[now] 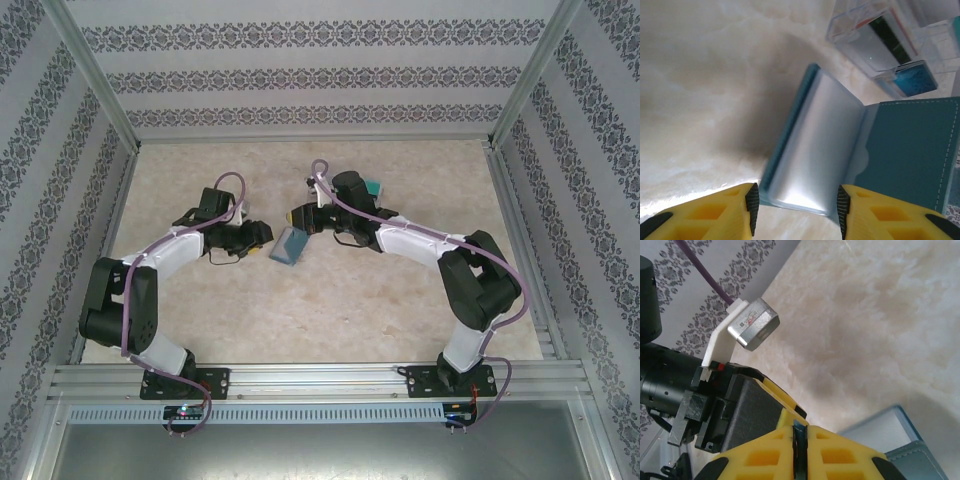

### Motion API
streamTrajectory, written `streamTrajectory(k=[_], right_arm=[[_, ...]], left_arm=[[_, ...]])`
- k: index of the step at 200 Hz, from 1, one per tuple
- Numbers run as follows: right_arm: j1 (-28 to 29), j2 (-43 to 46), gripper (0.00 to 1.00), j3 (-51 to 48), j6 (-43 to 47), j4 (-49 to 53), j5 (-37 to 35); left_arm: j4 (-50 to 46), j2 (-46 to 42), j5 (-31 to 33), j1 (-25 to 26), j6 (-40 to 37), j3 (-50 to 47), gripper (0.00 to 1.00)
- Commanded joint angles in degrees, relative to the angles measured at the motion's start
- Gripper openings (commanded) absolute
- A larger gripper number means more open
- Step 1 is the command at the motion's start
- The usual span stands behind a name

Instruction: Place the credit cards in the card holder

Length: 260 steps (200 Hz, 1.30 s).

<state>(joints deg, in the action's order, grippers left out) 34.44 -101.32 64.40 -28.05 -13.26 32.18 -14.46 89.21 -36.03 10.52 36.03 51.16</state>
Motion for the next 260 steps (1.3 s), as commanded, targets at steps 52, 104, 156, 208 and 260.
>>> streamTrajectory(k=[52, 104, 156, 208, 260], right_arm=[[-1.00, 2.09, 0.13, -1.93, -3.55, -8.12, 3.96], [-2.03, 5.19, 0.13, -1.35, -8.22, -13.16, 6.28], [-2.27, 7.11, 0.12, 2.46, -12.11, -16.36, 5.95], [-2.27, 6.38, 0.12, 2.82, -15.50, -20.91, 5.50], [-2.27, 6.79, 0.11, 4.52, -16.70, -22.16, 5.52]], left_arm=[[14.03, 4.06, -4.37, -1.69, 12.50, -6.62, 0.63], [30.56, 4.39, -10.72, -2.53, 28.48, -11.07, 0.73], [53.27, 4.54, -13.73, -2.46, 46.22, -12.89, 0.72], [61.24, 6.08, -15.77, -1.83, 52.99, -9.61, 0.61], [73.20, 11.31, -16.27, -1.91, 61.56, -11.37, 0.67]])
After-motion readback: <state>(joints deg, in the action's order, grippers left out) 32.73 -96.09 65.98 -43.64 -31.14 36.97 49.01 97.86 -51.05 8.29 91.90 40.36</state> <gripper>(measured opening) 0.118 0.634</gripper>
